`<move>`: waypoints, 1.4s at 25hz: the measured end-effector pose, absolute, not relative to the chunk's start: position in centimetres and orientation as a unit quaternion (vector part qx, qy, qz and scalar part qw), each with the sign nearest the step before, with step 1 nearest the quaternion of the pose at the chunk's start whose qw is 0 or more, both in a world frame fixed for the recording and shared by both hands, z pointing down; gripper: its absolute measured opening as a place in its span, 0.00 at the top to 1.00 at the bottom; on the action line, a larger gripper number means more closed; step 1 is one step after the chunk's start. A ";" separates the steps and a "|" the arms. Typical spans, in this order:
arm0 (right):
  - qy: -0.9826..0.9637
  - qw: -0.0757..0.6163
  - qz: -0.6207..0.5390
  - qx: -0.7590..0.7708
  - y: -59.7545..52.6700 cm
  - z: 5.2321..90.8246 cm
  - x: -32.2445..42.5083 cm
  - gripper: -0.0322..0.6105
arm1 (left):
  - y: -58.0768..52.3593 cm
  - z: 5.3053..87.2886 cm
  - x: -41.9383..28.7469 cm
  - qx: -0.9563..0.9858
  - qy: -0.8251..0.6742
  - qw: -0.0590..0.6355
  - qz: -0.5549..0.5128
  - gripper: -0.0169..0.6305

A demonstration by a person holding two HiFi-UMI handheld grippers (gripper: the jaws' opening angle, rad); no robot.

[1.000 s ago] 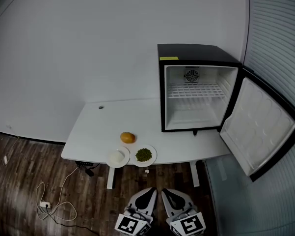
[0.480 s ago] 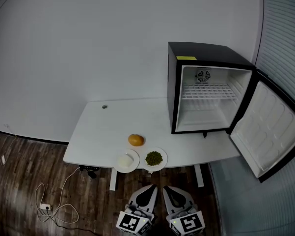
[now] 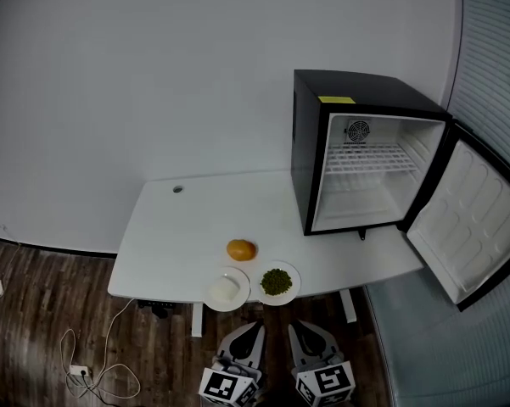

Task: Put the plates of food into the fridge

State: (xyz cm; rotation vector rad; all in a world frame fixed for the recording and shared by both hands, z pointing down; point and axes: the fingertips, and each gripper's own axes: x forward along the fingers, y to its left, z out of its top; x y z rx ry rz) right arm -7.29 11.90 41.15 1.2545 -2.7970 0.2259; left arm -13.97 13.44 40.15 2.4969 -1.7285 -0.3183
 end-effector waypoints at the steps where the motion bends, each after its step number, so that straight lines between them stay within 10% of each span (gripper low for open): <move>1: -0.906 0.044 0.083 0.412 11.6 42.2 -7.5 0.94 | 13.2 40.6 -14.4 0.818 -0.565 0.047 -0.102 0.96; 16: -0.867 0.082 0.194 0.451 7.1 50.2 -8.4 0.94 | 9.1 46.4 -16.5 0.817 -0.562 0.079 -0.104 0.96; 35: -0.765 -0.043 0.470 0.439 2.5 57.0 -8.9 0.81 | 4.0 52.2 -17.0 0.799 -0.586 0.100 -0.096 0.96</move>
